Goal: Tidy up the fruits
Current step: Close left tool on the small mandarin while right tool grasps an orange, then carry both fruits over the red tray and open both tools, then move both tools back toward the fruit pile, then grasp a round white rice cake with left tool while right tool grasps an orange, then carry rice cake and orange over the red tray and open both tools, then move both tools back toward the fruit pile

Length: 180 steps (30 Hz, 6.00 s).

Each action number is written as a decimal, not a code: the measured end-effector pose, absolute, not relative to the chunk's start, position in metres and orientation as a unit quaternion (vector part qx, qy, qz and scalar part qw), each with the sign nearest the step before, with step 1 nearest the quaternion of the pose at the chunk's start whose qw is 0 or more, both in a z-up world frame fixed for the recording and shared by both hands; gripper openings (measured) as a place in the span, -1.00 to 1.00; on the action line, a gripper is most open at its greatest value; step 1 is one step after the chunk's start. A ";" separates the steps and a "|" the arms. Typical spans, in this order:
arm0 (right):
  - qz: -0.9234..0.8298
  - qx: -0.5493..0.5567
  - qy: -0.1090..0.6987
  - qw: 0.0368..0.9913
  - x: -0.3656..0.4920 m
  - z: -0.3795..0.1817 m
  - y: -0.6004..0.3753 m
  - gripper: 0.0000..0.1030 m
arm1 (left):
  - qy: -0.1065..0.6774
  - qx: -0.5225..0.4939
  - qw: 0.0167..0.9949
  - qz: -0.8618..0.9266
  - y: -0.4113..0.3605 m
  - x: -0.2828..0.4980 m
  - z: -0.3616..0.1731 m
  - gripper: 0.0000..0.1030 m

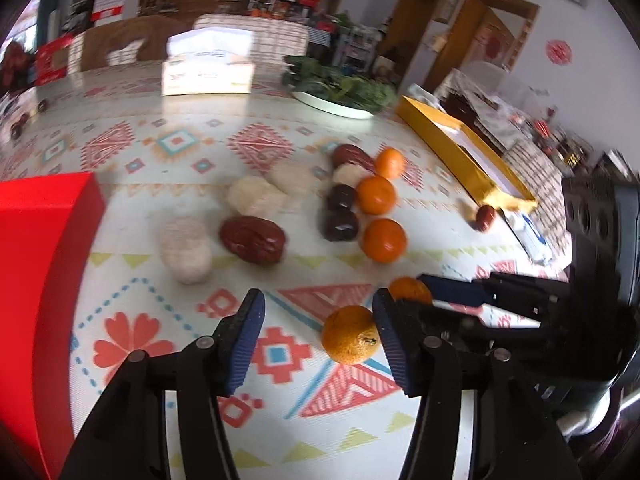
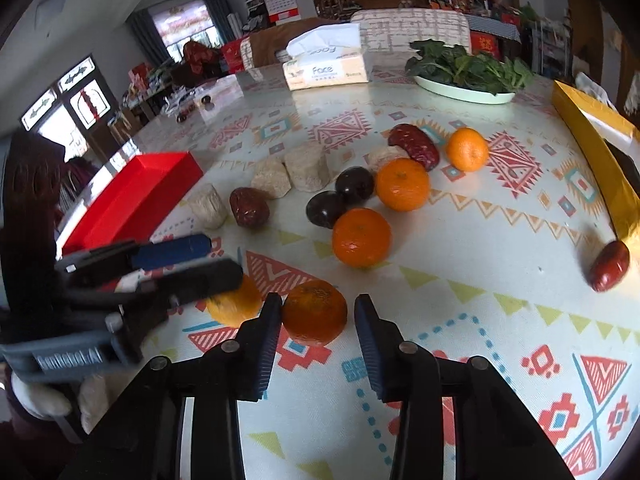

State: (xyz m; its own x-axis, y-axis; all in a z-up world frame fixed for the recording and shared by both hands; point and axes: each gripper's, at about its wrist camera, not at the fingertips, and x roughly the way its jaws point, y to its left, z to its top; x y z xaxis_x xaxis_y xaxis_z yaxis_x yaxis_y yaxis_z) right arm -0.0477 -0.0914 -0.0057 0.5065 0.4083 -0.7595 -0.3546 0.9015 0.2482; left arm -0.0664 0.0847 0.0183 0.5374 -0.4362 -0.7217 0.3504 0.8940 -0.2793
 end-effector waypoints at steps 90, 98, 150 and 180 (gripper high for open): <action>0.250 0.125 0.393 0.876 -0.044 0.065 -0.053 1.00 | 0.322 -0.232 0.915 -0.067 0.240 -0.156 0.095 0.80; 0.181 0.138 0.460 0.858 -0.020 0.011 -0.128 0.34 | 0.370 -0.201 0.903 -0.086 0.198 -0.129 0.067 0.80; 0.295 0.153 0.452 0.828 -0.027 0.019 -0.059 -0.28 | 0.343 -0.171 0.924 0.006 0.272 -0.112 0.061 -0.45; 0.399 -0.062 0.451 0.796 -0.058 0.012 0.199 -0.05 | 0.362 -0.215 0.905 0.056 0.382 -0.113 0.048 0.00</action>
State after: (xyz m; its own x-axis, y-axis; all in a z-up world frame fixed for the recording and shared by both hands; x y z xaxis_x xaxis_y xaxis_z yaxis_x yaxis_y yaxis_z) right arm -0.0578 0.1988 0.0120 0.2755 0.5793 -0.7671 -0.6908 0.6743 0.2611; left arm -0.1134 0.3825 0.0482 0.7313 -0.0543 -0.6799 -0.2566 0.9017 -0.3480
